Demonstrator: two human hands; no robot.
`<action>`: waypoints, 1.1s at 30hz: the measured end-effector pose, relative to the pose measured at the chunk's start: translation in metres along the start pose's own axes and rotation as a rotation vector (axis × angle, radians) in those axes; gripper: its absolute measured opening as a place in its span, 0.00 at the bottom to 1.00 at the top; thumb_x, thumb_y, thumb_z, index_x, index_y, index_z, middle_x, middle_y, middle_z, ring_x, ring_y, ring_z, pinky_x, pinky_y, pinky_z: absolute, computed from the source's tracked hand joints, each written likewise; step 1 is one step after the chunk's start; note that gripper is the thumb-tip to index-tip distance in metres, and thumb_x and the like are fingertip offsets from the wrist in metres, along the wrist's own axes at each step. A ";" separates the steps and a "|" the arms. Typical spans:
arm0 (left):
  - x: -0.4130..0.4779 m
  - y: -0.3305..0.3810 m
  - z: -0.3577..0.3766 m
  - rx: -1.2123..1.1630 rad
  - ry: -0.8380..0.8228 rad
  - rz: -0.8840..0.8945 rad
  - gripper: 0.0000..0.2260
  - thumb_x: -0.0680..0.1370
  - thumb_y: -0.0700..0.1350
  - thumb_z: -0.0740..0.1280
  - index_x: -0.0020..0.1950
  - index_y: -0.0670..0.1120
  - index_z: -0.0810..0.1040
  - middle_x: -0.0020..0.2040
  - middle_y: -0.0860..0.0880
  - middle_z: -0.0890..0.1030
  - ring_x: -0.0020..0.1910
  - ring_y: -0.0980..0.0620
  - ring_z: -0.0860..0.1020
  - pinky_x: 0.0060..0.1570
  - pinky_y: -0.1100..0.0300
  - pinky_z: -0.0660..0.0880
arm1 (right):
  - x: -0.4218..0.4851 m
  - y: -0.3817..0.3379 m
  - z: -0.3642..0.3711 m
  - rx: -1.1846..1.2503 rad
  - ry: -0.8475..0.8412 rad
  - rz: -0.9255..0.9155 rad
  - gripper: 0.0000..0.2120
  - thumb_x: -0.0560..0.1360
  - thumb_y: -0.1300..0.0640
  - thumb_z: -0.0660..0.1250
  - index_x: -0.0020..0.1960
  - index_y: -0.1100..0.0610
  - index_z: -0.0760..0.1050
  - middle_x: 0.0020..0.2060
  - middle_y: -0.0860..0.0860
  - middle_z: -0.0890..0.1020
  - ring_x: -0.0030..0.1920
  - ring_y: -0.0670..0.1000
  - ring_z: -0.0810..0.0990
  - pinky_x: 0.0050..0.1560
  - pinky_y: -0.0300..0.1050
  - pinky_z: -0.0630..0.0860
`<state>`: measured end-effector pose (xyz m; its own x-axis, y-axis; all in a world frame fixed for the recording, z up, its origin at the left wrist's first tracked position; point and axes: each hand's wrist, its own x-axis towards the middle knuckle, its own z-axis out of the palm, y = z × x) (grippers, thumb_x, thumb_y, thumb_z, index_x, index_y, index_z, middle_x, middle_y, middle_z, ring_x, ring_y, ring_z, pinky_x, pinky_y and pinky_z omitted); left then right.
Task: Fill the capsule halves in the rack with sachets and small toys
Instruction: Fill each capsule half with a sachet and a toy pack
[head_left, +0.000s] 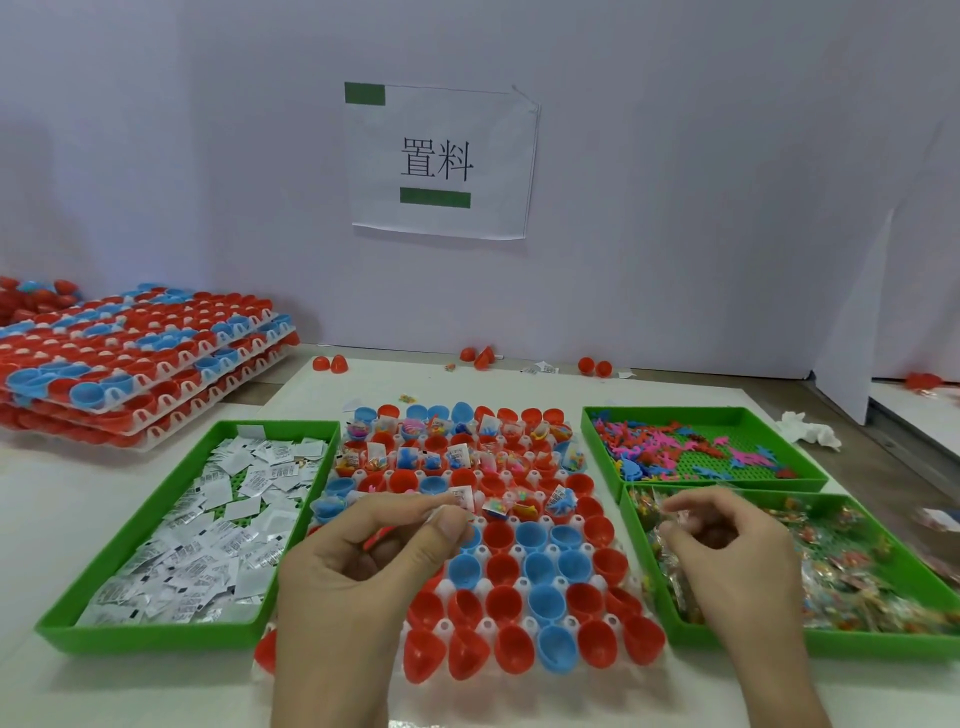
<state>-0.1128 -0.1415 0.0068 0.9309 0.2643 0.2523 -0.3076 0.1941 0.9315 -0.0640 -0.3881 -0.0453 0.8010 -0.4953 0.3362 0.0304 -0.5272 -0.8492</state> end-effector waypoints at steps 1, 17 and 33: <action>0.000 0.000 0.000 -0.018 -0.012 -0.005 0.16 0.56 0.53 0.81 0.38 0.46 0.87 0.38 0.41 0.86 0.38 0.45 0.86 0.35 0.65 0.80 | -0.001 -0.003 0.000 0.029 0.012 -0.026 0.17 0.68 0.70 0.75 0.39 0.46 0.80 0.31 0.49 0.80 0.33 0.52 0.80 0.31 0.39 0.75; -0.004 -0.007 0.002 -0.092 -0.021 0.041 0.10 0.61 0.47 0.80 0.37 0.46 0.85 0.34 0.43 0.84 0.34 0.52 0.84 0.34 0.67 0.78 | -0.068 -0.108 0.003 0.587 -0.551 -0.461 0.10 0.68 0.58 0.77 0.46 0.44 0.83 0.39 0.46 0.86 0.43 0.51 0.85 0.46 0.42 0.81; -0.003 -0.012 -0.002 -0.072 -0.116 0.005 0.20 0.57 0.61 0.80 0.40 0.50 0.87 0.41 0.44 0.86 0.42 0.48 0.85 0.42 0.61 0.82 | -0.066 -0.101 0.018 0.478 -0.423 -0.454 0.09 0.69 0.58 0.75 0.47 0.47 0.83 0.41 0.45 0.85 0.44 0.50 0.84 0.45 0.41 0.81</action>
<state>-0.1122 -0.1427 -0.0051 0.9444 0.1554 0.2898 -0.3222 0.2611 0.9100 -0.1092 -0.2896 0.0103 0.8055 0.0537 0.5902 0.5867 -0.2130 -0.7813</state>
